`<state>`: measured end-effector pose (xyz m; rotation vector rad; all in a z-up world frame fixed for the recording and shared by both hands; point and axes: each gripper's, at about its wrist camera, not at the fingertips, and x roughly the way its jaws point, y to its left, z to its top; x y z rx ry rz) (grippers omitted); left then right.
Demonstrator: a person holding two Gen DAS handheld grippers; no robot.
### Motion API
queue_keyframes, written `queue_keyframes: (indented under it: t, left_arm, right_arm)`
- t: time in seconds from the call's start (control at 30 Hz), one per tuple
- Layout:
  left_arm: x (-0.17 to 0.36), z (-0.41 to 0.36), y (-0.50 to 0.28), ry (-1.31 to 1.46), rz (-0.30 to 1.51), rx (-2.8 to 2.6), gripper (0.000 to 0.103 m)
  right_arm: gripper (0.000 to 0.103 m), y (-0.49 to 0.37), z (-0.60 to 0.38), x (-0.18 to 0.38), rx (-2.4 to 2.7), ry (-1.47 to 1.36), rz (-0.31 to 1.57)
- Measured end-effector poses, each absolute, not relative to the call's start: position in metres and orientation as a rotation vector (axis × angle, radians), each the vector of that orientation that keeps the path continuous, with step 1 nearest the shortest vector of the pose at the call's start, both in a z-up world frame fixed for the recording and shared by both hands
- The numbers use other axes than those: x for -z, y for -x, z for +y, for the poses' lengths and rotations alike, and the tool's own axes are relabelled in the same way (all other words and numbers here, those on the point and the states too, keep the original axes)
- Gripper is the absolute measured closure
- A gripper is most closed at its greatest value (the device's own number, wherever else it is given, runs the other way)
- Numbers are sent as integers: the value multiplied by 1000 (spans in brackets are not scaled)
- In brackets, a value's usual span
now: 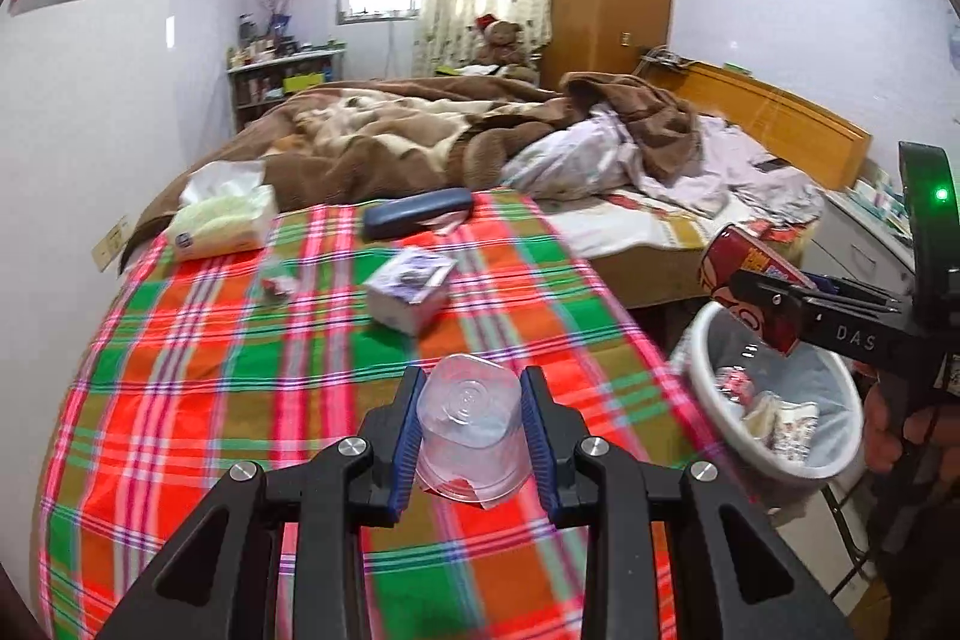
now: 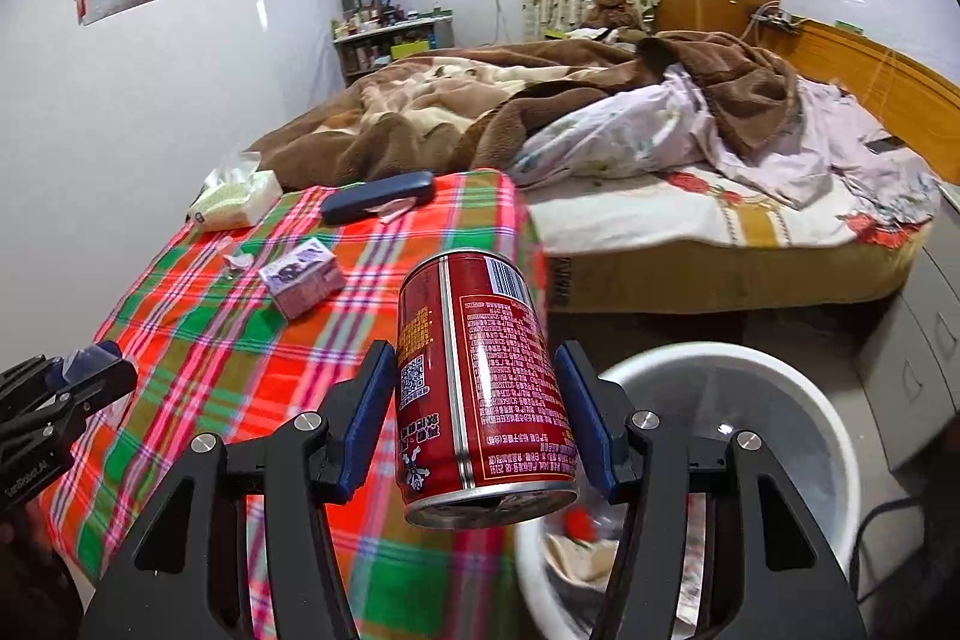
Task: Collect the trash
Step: 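Carry the plastic cup and red can toward the white bin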
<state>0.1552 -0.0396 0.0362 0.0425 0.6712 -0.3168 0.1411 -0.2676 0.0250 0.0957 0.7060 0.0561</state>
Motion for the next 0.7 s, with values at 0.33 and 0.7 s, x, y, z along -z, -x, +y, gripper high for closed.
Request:
queue_keyframes:
  t: [0.33, 0.7]
  left_arm:
    - [-34, -109, -139, -88, 674, 451, 71]
    - [-23, -186, -137, -130, 708, 594, 71]
  right_arm:
    - [46, -114, -308, -23, 44, -123, 698]
    - [46, -97, -353, -7, 150, -166, 737]
